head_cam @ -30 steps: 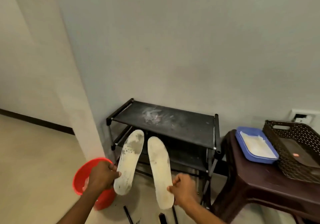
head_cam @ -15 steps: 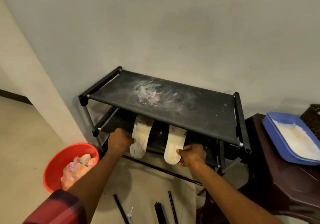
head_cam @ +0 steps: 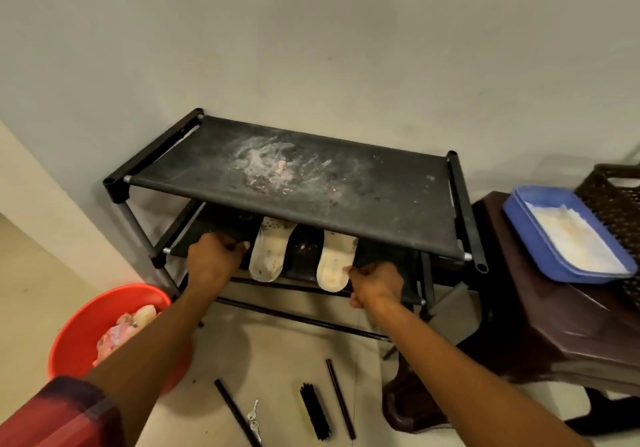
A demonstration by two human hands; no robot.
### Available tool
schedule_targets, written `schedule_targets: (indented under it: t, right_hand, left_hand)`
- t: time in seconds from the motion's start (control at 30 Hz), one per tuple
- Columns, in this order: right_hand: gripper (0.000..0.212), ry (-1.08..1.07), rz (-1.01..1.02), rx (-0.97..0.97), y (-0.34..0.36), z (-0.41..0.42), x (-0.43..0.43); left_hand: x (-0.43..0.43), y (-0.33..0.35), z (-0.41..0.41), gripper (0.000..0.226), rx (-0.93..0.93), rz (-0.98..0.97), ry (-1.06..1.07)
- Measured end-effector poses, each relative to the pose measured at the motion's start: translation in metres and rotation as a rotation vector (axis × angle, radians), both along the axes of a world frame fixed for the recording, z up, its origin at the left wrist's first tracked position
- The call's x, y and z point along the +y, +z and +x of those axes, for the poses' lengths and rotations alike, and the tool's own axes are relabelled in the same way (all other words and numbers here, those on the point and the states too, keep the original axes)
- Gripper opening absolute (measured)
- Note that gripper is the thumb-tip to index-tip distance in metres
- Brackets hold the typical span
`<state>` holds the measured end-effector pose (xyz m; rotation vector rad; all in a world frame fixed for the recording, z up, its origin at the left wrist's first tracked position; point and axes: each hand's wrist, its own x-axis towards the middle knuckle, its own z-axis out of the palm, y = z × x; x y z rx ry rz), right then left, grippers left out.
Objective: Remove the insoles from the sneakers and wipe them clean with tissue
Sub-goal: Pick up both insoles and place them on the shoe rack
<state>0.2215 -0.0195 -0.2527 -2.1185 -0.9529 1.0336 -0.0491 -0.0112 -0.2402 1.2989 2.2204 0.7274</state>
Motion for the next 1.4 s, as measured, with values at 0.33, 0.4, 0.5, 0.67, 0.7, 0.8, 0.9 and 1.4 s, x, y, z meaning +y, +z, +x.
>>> schedule_targets:
  t: [0.33, 0.4, 0.5, 0.67, 0.7, 0.8, 0.9, 1.4]
  right_hand:
    - [0.014, 0.085, 0.365, 0.011, 0.157, 0.017, -0.094]
    - [0.013, 0.107, 0.486, 0.049, 0.211, 0.019, -0.112]
    - [0.006, 0.124, 0.648, 0.105, 0.291, 0.024, -0.136]
    - [0.004, 0.136, 0.867, 0.156, 0.4, 0.045, -0.168]
    - [0.004, 0.137, 0.893, 0.147, 0.415, 0.05, -0.174]
    - [0.006, 0.134, 0.947, 0.115, 0.448, 0.067, -0.191]
    - [0.006, 0.113, 0.984, 0.093, 0.466, 0.089, -0.205]
    - [0.004, -0.24, 0.949, -0.08, 0.438, 0.368, -0.276]
  left_hand:
    - [-0.097, 0.155, 0.036, 0.013, -0.064, 0.38, -0.112]
    - [-0.116, 0.206, 0.046, 0.011, -0.041, 0.501, -0.101]
    - [-0.144, 0.282, 0.059, 0.011, -0.011, 0.655, -0.117]
    - [-0.175, 0.392, 0.08, 0.01, -0.1, 0.837, -0.127]
    - [-0.182, 0.408, 0.086, 0.009, -0.109, 0.853, -0.138]
    - [-0.195, 0.438, 0.105, 0.007, -0.126, 0.888, -0.174]
    - [-0.203, 0.454, 0.125, 0.009, -0.113, 0.891, -0.208]
    - [-0.198, 0.39, 0.451, 0.012, -0.286, 0.754, -0.641]
